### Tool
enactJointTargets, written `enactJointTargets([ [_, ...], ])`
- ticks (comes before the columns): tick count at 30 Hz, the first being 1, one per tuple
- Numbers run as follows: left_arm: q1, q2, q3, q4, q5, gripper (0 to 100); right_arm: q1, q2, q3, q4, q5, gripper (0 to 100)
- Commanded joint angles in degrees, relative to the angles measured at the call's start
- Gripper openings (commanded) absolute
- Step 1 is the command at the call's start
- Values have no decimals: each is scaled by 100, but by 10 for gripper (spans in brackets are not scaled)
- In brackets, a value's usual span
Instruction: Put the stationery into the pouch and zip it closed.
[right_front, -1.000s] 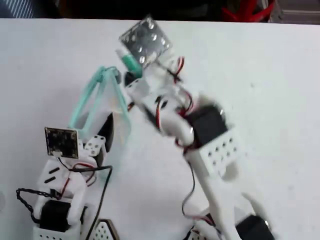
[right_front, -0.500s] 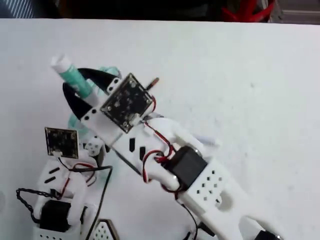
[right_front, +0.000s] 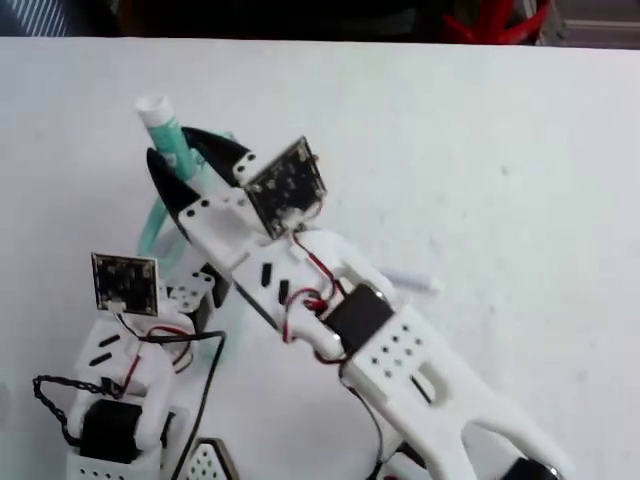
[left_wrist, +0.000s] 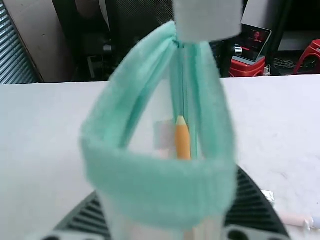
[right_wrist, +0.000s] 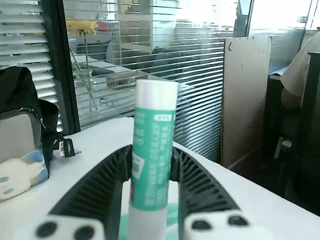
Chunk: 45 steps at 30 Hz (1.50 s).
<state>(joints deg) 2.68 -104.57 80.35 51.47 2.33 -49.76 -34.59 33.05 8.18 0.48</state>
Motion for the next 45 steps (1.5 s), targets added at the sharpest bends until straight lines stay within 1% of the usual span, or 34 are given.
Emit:
enactJointTargets([
  [1,4,4,-193,9,44,240,31,365,-413,-4,-53,18],
  [12,13,4,-193,9,44,241,31,409,-457,-57,-62,18],
  [17,-31,4,-193,9,44,241,92,514,-105,57,-53,18],
  [26,-40,4,-193,-9,44,241,101,-945,1108,75,-26,18],
  [29,-40,4,-193,-18,44,241,119,-1042,1196,127,-9,23],
  [31,-40,4,-193,-18,44,241,101,-1033,1196,312,97,73],
  [34,-40,4,-193,-9,44,241,22,-1086,1187,488,158,211],
  [35,-40,4,-193,-9,44,241,4,-1086,1169,497,176,231],
  [39,-40,4,-193,0,44,240,22,-1086,791,875,167,197],
  [43,-31,4,-193,0,44,240,40,-1086,308,1323,185,193],
  [45,-40,4,-193,0,44,240,268,-1121,-35,1604,193,193],
])
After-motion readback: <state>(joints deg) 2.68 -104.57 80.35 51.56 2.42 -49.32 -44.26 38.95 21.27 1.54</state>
